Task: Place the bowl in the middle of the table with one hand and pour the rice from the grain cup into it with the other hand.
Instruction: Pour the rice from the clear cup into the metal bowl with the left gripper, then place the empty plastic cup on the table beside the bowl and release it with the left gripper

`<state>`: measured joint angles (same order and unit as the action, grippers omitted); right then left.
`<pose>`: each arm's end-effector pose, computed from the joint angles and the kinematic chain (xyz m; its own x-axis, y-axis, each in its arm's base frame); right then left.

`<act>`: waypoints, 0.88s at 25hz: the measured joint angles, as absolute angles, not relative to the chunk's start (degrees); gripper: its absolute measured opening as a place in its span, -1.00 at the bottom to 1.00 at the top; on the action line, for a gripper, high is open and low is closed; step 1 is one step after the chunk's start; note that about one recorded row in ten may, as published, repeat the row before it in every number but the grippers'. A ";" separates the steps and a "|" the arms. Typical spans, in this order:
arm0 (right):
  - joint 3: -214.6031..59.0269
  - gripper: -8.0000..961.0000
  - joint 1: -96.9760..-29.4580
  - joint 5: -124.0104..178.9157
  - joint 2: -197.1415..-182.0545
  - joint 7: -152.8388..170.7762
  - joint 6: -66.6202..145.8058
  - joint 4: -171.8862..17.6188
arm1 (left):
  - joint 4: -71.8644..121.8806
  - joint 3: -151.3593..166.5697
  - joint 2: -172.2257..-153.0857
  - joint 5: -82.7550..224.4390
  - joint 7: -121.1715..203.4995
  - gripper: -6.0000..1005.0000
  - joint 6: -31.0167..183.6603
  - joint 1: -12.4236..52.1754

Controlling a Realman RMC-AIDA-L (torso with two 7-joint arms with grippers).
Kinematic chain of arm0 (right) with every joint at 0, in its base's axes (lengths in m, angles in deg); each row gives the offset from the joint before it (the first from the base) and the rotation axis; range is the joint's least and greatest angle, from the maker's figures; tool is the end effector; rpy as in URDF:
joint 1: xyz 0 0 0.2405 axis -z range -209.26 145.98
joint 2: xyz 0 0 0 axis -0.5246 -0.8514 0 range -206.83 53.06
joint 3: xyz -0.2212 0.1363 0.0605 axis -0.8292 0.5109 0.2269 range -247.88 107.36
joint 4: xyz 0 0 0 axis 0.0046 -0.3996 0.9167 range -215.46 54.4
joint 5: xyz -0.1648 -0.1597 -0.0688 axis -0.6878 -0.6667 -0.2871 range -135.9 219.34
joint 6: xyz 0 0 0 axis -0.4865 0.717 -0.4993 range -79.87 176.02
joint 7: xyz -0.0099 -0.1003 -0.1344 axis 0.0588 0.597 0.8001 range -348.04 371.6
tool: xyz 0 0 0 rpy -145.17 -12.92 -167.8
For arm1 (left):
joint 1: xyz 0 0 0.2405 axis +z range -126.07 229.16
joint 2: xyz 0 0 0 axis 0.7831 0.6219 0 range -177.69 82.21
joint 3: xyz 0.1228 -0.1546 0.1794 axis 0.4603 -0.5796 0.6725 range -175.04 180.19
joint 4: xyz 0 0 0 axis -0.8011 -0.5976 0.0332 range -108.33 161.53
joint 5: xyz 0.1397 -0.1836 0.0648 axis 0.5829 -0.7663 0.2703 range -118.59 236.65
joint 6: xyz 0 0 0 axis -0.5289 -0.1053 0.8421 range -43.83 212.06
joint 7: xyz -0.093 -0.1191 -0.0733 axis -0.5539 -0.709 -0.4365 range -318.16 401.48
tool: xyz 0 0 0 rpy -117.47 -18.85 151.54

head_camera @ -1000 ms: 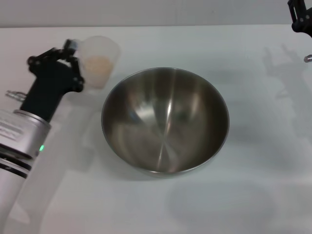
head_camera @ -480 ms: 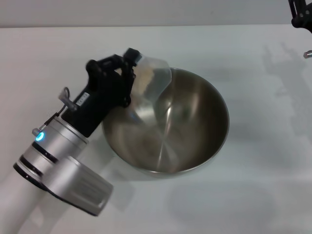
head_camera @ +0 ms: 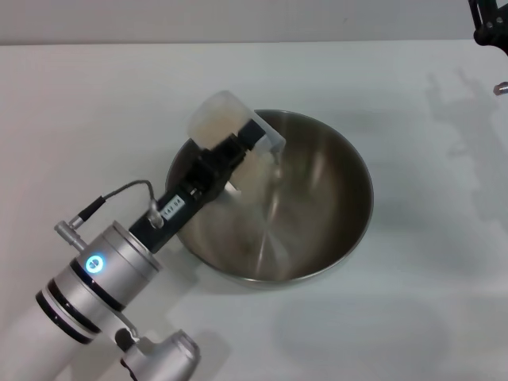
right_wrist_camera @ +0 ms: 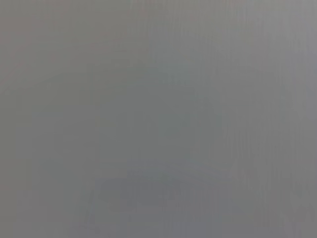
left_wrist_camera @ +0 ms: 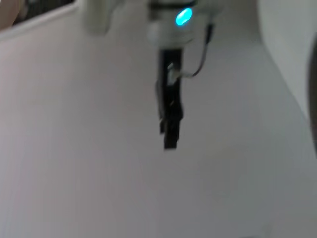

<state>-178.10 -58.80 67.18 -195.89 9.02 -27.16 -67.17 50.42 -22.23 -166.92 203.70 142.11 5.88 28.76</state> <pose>0.2961 0.3984 -0.0032 0.7163 0.3359 -0.6117 -0.5940 -0.1665 -0.7870 -0.2242 0.2940 -0.1354 0.2321 -0.6516 -0.7222 -0.7093 0.3947 -0.5840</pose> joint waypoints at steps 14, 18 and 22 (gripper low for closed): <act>-178.10 -0.01 -58.80 67.43 -195.89 9.06 -27.16 -67.17 | 50.02 -21.57 -166.92 205.44 157.02 -0.94 7.22 28.55; -178.10 -0.01 -58.80 67.42 -195.89 9.06 -27.16 -67.17 | 50.18 -21.50 -166.92 205.68 158.47 -0.93 7.22 28.38; -178.10 -0.01 -58.72 67.38 -195.89 9.06 -27.19 -67.17 | 51.69 -22.90 -166.92 204.95 153.38 -0.93 6.50 28.92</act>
<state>-178.10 -58.72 67.38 -195.89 9.06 -27.19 -67.17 51.69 -22.90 -166.92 204.95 153.38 6.50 28.92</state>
